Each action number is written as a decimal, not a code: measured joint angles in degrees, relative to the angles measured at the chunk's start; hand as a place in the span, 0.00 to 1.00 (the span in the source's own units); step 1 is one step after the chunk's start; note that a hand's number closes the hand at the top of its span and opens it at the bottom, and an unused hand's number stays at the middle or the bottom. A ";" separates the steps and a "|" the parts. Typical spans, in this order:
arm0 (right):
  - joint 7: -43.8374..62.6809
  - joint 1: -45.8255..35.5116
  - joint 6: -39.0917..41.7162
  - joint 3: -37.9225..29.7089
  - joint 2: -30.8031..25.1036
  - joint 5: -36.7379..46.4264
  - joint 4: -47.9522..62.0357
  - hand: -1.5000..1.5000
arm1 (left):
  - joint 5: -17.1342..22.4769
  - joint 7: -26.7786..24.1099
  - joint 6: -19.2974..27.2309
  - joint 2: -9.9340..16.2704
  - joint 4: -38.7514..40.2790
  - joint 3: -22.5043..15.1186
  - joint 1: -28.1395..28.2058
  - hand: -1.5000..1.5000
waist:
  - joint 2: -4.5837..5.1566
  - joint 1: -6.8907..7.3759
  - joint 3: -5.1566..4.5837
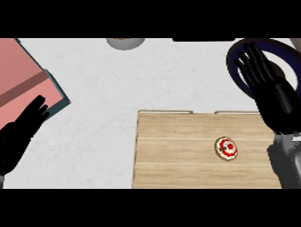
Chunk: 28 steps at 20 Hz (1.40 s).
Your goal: Pick the cupcake from the tray and place it in the plate
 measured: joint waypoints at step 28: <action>-46.08 0.07 29.58 4.00 -22.57 20.88 25.98 0.00 | -8.62 -4.85 3.66 -8.45 11.30 0.45 -10.14 0.50 | 0.67 0.81 -0.21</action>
